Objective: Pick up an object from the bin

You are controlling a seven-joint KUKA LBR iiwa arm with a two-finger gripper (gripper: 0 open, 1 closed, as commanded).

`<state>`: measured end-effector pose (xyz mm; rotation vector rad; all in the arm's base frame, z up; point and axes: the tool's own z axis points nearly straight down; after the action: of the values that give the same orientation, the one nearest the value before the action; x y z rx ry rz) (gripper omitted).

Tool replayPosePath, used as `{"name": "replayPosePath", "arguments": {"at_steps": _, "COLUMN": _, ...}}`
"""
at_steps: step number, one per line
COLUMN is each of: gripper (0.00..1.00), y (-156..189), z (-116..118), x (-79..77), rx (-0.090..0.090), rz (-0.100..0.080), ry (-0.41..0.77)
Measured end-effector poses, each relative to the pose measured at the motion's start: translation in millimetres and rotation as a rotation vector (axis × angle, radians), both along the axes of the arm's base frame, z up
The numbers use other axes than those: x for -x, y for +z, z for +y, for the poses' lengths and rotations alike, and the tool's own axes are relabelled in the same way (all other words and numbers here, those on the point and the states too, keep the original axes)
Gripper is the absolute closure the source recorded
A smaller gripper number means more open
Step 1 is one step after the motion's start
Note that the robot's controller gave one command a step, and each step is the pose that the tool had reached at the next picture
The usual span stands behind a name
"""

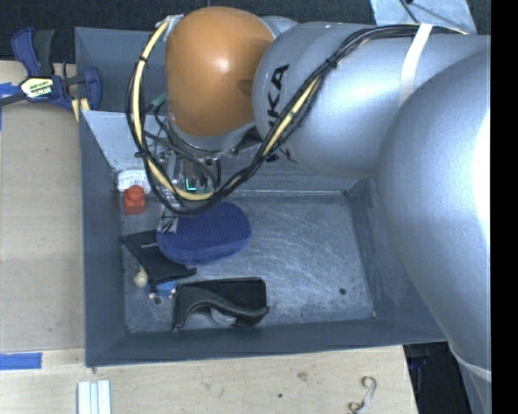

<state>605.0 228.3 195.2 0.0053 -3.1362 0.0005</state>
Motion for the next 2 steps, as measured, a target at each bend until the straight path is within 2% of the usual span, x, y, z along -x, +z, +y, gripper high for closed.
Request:
{"name": "replayPosePath", "arguments": {"at_steps": 1, "gripper": 0.0, "y": -106.0, "z": -74.8, "x": 47.3, "rx": -0.004, "rz": -0.028, "ry": 0.281}}
{"name": "replayPosePath", "arguments": {"at_steps": 2, "gripper": 0.0, "y": -93.6, "z": -72.1, "x": -24.6, "rx": -0.001, "rz": -0.012, "ry": 0.683}}
